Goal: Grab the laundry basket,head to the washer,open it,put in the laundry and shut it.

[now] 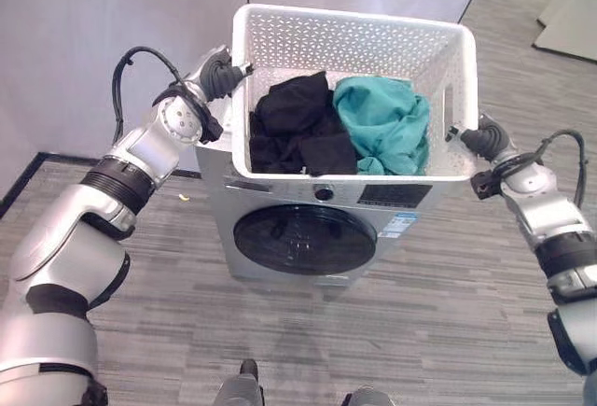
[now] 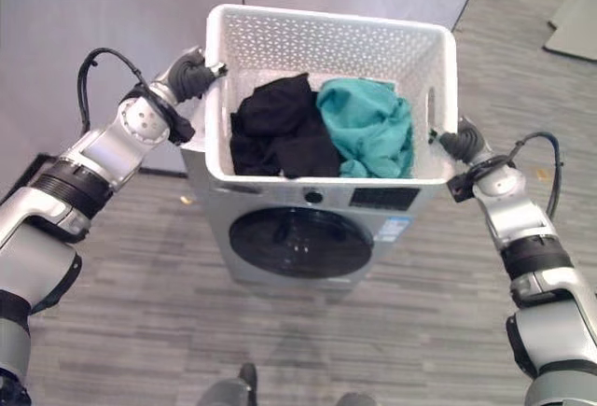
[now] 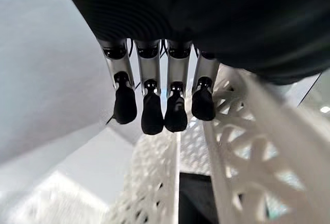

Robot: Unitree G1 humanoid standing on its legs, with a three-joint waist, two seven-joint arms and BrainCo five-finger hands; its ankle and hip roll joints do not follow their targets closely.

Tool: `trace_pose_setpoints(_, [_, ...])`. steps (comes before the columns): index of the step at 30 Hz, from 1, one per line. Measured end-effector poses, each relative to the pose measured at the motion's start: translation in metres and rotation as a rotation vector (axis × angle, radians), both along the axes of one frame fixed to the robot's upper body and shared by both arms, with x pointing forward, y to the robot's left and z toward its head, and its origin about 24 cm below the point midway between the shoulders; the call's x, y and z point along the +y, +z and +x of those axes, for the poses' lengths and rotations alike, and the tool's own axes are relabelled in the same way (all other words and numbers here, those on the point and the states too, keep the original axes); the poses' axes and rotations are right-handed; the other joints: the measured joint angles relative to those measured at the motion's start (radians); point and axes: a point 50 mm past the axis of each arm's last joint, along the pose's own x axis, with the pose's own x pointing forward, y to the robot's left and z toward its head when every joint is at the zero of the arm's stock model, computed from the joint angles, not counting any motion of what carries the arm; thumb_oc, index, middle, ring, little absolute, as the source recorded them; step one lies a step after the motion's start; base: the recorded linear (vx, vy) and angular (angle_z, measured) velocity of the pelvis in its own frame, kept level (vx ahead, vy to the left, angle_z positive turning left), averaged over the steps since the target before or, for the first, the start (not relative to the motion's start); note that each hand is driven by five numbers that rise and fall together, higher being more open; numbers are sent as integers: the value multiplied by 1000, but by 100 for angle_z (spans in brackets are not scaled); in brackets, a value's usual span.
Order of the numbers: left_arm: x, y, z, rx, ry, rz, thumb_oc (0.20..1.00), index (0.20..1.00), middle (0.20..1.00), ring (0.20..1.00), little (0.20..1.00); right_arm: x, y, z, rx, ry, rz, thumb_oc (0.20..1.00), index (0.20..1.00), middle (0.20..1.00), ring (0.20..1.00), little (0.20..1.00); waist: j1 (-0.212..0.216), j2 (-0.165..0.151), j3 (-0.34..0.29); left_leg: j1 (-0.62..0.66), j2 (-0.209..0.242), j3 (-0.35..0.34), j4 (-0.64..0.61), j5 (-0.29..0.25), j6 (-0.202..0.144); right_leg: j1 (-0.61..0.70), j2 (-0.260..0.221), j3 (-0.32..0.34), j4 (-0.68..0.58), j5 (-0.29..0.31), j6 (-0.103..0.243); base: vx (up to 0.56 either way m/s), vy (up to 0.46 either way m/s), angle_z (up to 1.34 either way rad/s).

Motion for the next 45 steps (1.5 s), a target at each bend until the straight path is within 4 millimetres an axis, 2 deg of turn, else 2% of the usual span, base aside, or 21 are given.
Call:
trace_pose_setpoints(2, [8,-3,3,19,35,-2,200,200,200,200,200,4,7,8,14,12,-29,200,200,200,200,200,2,28,4,47,-5,20,-37,0,12,28,-3,-41,-197,-9,-6,169,-83,-28])
trace_pose_setpoints(4, [7,-3,4,18,35,-5,200,200,200,200,200,4,12,10,11,6,-27,200,200,200,200,200,-4,30,3,56,-5,19,-47,-2,10,14,-17,-37,-270,12,-7,205,-105,5])
trace_pose_setpoints(6, [15,-7,6,36,63,-7,200,200,200,200,200,9,18,16,13,20,-39,200,200,200,200,200,-9,32,3,81,-9,16,-72,-2,5,9,-18,-6,-448,89,11,197,-92,8])
trace_pose_setpoints(9, [16,-7,6,35,61,-9,200,200,200,200,200,10,19,18,18,21,-45,200,200,200,200,200,-18,20,-5,99,-10,-11,-76,-13,-16,-9,7,53,-486,155,11,131,-74,33])
trace_pose_setpoints(10, [13,-8,6,37,54,-10,200,200,200,200,200,9,17,17,27,18,-44,200,200,200,200,200,-14,-10,-22,109,-24,-22,-76,-26,-37,-3,32,50,-473,217,-22,259,-172,41])
trace_pose_setpoints(11, [11,-10,7,39,50,-17,200,200,200,200,200,7,12,16,39,16,-43,200,200,200,200,200,-13,-25,-32,122,-27,-42,-81,-35,-53,14,60,60,-447,193,-11,263,-176,49])
trace_pose_setpoints(12, [8,-18,8,53,45,-24,200,200,200,200,200,7,5,14,57,19,-38,200,200,200,200,200,-8,-41,-54,131,-27,-63,-81,-42,-73,49,87,36,-469,126,-43,156,-124,27])
trace_pose_setpoints(14, [11,-20,7,51,46,-40,200,200,200,200,200,8,7,14,47,24,-29,200,200,200,200,200,-11,-7,-76,112,38,-76,-69,-52,-103,61,160,33,-502,120,-45,288,-248,14])
trace_pose_setpoints(18, [12,-18,7,47,52,-55,200,200,200,200,200,10,8,13,59,29,-42,200,200,200,200,200,-50,-6,-80,109,100,-109,-56,-50,-143,83,217,12,-505,96,-80,120,-176,13])
trace_pose_setpoints(19, [15,-17,7,43,58,-63,200,200,200,200,200,13,8,14,58,38,-49,200,200,200,200,200,-49,-17,-75,53,108,-123,65,-53,-171,80,233,19,-497,74,-100,-9,-48,-28])
trace_pose_setpoints(22, [17,-16,6,38,63,-66,200,200,200,200,200,17,6,14,64,51,-42,200,200,200,200,200,-45,-31,-70,-70,113,-173,266,-64,-176,94,225,29,-520,74,-109,28,37,-11])
trace_pose_setpoints(26, [15,-11,3,31,31,-82,200,200,200,200,200,12,-1,5,57,54,-14,200,200,200,200,200,-51,-34,-64,-65,207,-121,-46,52,-179,128,246,32,-552,76,-100,118,77,-10])
trace_pose_setpoints(27, [13,-8,1,24,15,-71,200,200,200,200,200,11,-9,-2,45,67,22,200,200,200,200,200,-49,-20,-63,-23,210,-122,-109,117,-207,141,258,50,-552,71,-76,93,67,-38])
trace_pose_setpoints(29, [13,-9,1,27,13,-67,200,200,200,200,200,12,-16,-5,69,77,24,200,200,200,200,200,-67,-67,-70,-14,159,-100,-106,109,-191,153,213,58,-571,81,-58,71,75,-16])
trace_pose_setpoints(31, [13,-11,1,40,11,-62,213,213,213,213,213,11,-17,-6,78,82,30,200,200,200,200,200,-68,-82,-78,-11,134,-91,-105,102,-178,157,186,69,-586,91,-54,30,76,-1])
trace_pose_setpoints(32, [14,-11,2,47,13,-59,906,906,906,906,906,10,-16,-6,77,83,28,416,416,416,416,416,-66,-82,-78,-8,113,-88,-105,97,-170,160,170,73,-588,95,-55,18,63,0])
trace_pose_setpoints(33, [16,-11,2,45,19,-59,1000,1000,1000,1000,1000,10,-15,-5,77,82,27,514,514,514,514,514,-64,-82,-78,-5,108,-87,-106,96,-167,161,166,73,-588,95,-54,16,60,1])
trace_pose_setpoints(34, [19,-10,1,41,27,-60,1000,1000,1000,1000,1000,10,-15,-5,80,83,26,1000,1000,1000,1000,1000,-60,-82,-78,-2,107,-84,-107,95,-166,161,164,74,-588,95,-53,11,53,-5])
trace_pose_setpoints(38, [47,-17,4,71,143,-76,1000,1000,1000,1000,1000,1,-15,1,117,33,2,1000,1000,1000,1000,1000,-44,-56,-93,27,106,-63,-140,98,-164,169,162,75,-593,95,-51,4,54,-8])
trace_pose_setpoints(41, [45,-20,6,77,152,-90,1000,1000,1000,1000,1000,-2,-11,5,126,8,-26,1000,1000,1000,1000,1000,-44,-35,-106,41,97,-61,-170,110,-159,171,156,75,-593,95,-51,-1,27,1])
trace_pose_setpoints(45, [33,17,-4,-108,73,-208,1000,1000,1000,1000,1000,-5,-10,3,98,-10,-6,1000,1000,1000,1000,1000,-48,-24,-115,49,97,-62,-204,130,-161,170,159,74,-602,96,-50,1,24,2])
